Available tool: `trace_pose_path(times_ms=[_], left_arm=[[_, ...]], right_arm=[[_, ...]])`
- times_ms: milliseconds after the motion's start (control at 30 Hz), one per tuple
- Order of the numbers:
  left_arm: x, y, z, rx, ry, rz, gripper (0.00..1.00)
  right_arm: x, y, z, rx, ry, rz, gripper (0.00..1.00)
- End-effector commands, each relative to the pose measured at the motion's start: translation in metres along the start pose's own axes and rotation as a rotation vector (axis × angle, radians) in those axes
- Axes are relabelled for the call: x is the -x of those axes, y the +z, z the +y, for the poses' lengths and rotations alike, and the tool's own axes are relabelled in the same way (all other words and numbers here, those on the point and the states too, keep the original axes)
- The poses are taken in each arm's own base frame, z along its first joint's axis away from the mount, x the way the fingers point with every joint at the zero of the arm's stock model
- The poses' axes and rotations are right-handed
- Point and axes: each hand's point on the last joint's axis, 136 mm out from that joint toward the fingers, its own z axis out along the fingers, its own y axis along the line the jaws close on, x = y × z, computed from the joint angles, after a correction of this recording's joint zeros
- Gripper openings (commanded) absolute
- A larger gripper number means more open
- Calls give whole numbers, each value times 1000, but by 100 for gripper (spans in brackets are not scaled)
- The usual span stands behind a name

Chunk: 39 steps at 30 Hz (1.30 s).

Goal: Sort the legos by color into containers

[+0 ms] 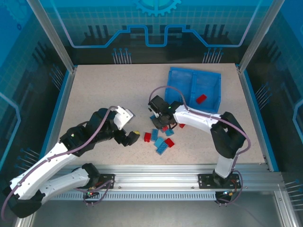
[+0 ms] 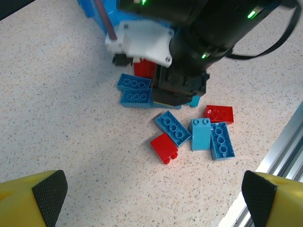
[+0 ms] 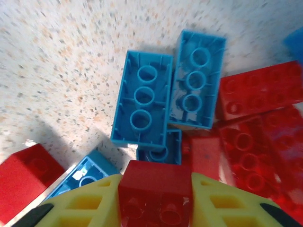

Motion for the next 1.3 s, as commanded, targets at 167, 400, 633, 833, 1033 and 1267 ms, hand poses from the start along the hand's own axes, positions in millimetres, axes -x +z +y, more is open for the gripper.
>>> trace_pose_path(times_ms=[167, 400, 633, 833, 1033, 1267], left_arm=[[23, 9, -6, -36, -58, -88, 99], [37, 27, -8, -47, -99, -83, 99], [44, 37, 0, -2, -227, -45, 99], [44, 42, 9, 50, -349, -31, 99], [32, 47, 26, 157, -609, -30, 99], [9, 55, 40, 261, -980, -47, 99]], right_arm=[[34, -110, -79, -113, 190, -269, 34], [32, -140, -217, -300, 481, -376, 34], [14, -83, -302, -329, 701, -244, 34], [4, -18, -320, -267, 841, -127, 34], [-3, 21, -324, -241, 880, -32, 38], [0, 8, -328, -251, 874, -48, 50]])
